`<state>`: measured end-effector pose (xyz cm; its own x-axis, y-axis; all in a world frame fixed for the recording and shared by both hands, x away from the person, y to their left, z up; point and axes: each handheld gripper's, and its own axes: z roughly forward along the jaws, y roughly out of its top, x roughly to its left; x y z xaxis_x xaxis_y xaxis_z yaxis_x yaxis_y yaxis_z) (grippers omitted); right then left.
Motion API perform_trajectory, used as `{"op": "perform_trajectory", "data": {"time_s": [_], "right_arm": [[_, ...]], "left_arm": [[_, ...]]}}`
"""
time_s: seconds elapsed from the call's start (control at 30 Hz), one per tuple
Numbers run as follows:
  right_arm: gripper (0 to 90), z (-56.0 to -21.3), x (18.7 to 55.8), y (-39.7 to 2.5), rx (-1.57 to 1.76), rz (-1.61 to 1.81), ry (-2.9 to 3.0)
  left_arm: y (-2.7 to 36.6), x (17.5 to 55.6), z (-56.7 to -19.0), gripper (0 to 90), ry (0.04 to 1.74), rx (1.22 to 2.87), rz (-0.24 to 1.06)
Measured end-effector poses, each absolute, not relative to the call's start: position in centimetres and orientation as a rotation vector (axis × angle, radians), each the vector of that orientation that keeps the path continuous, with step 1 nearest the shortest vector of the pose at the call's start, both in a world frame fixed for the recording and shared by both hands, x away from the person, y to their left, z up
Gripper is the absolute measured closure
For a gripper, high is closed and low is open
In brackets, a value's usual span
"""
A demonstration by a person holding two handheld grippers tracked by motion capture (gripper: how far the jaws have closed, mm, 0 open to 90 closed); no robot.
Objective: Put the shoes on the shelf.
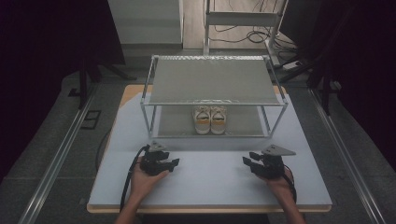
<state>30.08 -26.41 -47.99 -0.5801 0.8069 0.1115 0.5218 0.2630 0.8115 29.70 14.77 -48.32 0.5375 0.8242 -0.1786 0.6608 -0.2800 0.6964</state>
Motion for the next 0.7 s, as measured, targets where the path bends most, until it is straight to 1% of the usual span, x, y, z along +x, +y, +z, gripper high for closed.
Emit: {"op": "perform_trajectory", "data": {"time_s": [0.07, 0.23, 0.53, 0.7], "right_arm": [[56.6, -48.2, 29.5, -27.9, 1.251, 1.227, 2.203], [54.8, -48.5, 29.2, -29.7, 1.293, 1.221, 2.163], [53.2, -48.8, 29.3, -30.1, 1.284, 1.213, 2.150], [49.0, -48.7, 29.4, -30.6, 1.300, 1.215, 2.123]], "left_arm": [[15.9, 29.1, -48.5, 41.4, 1.234, 2.013, 0.299], [16.4, 29.1, -48.8, 38.5, 1.255, 2.033, 0.322], [17.4, 29.1, -48.9, 36.3, 1.272, 2.047, 0.352], [17.7, 29.2, -49.1, 33.4, 1.294, 2.053, 0.387]]}}
